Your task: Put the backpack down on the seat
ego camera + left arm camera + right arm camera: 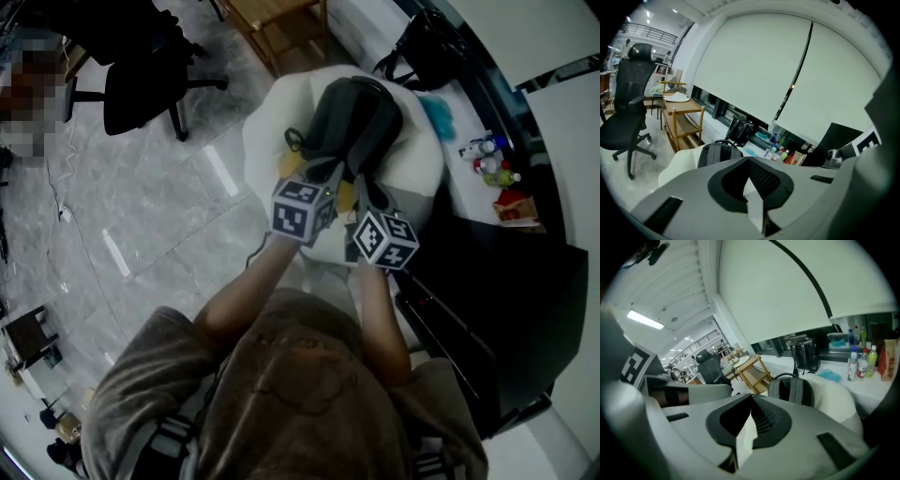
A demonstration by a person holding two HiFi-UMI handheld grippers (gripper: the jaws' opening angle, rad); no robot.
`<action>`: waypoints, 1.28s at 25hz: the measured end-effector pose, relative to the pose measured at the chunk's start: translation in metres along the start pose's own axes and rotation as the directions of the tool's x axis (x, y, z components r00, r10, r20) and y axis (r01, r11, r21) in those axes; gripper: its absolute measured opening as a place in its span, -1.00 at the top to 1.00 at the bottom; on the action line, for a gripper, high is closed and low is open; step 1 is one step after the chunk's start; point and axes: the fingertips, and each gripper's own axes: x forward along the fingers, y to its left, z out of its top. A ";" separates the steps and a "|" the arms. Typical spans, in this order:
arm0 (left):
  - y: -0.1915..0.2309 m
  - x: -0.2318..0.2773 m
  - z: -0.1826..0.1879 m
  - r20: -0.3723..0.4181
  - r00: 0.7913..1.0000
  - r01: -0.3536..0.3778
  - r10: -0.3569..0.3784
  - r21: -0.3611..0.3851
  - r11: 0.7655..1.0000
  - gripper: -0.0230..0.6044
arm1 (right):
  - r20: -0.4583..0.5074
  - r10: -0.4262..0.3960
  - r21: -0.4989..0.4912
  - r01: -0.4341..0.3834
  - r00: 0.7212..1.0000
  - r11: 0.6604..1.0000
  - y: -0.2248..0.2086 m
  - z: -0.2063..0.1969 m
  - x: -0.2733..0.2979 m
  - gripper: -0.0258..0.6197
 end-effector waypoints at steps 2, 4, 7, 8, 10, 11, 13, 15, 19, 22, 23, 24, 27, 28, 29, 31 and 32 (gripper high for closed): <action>-0.004 -0.009 0.006 0.001 1.000 0.010 -0.010 0.004 1.000 0.93 | -0.006 0.029 0.003 -0.029 1.000 1.000 0.010 0.005 -0.008 0.92; -0.010 -0.019 0.010 -0.002 1.000 0.021 -0.021 0.008 1.000 0.93 | -0.010 0.048 0.003 -0.048 0.999 0.999 0.017 0.009 -0.017 0.92; -0.022 -0.030 0.013 -0.009 0.999 0.037 -0.037 0.023 0.999 0.93 | -0.013 0.065 0.016 -0.065 0.998 0.998 0.023 0.015 -0.031 0.92; -0.026 -0.034 0.014 -0.011 0.999 0.044 -0.044 0.027 0.999 0.93 | -0.014 0.071 0.022 -0.071 0.997 0.997 0.024 0.016 -0.034 0.92; -0.035 -0.041 0.015 -0.018 0.998 0.058 -0.058 0.021 0.998 0.93 | -0.020 0.084 0.028 -0.084 0.996 0.996 0.027 0.018 -0.040 0.92; -0.039 -0.045 0.016 -0.021 0.998 0.066 -0.066 0.013 0.998 0.93 | -0.024 0.090 0.026 -0.090 0.996 0.996 0.028 0.018 -0.043 0.92; -0.046 -0.051 0.018 -0.020 0.997 0.081 -0.081 0.002 0.997 0.93 | -0.032 0.104 0.015 -0.103 0.994 0.995 0.032 0.019 -0.047 0.92; -0.052 -0.057 0.020 -0.015 0.995 0.094 -0.094 0.007 0.996 0.93 | -0.036 0.121 -0.002 -0.121 0.992 0.993 0.038 0.021 -0.054 0.92; -0.065 -0.069 0.025 -0.001 0.992 0.128 -0.128 0.054 0.990 0.93 | -0.029 0.165 -0.069 -0.167 0.986 0.984 0.048 0.030 -0.070 0.92; -0.079 -0.082 0.031 0.003 0.986 0.165 -0.165 0.079 0.983 0.93 | -0.006 0.206 -0.108 -0.205 0.979 0.973 0.057 0.043 -0.086 0.92; -0.083 -0.086 0.033 0.007 0.984 0.178 -0.180 0.087 0.980 0.93 | 0.005 0.220 -0.119 -0.218 0.976 0.969 0.060 0.048 -0.092 0.92; -0.087 -0.091 0.035 0.012 0.981 0.192 -0.194 0.096 0.977 0.93 | 0.018 0.234 -0.132 -0.230 0.972 0.964 0.065 0.053 -0.098 0.92; -0.099 -0.106 0.046 0.036 0.973 0.222 -0.229 0.136 0.966 0.93 | 0.063 0.281 -0.188 -0.265 0.958 0.946 0.081 0.072 -0.119 0.92; -0.103 -0.112 0.051 0.050 0.970 0.227 -0.237 0.156 0.961 0.93 | 0.079 0.299 -0.210 -0.277 0.951 0.938 0.088 0.077 -0.126 0.92; -0.107 -0.119 0.056 0.065 0.967 0.229 -0.244 0.180 0.956 0.93 | 0.094 0.316 -0.232 -0.288 0.944 0.929 0.094 0.081 -0.133 0.92; -0.115 -0.131 0.066 0.099 0.959 0.236 -0.264 0.234 0.943 0.93 | 0.115 0.345 -0.277 -0.303 0.932 0.912 0.105 0.085 -0.145 0.92; -0.119 -0.136 0.070 0.117 0.954 0.240 -0.277 0.262 0.935 0.93 | 0.123 0.353 -0.299 -0.305 0.928 0.904 0.108 0.087 -0.150 0.92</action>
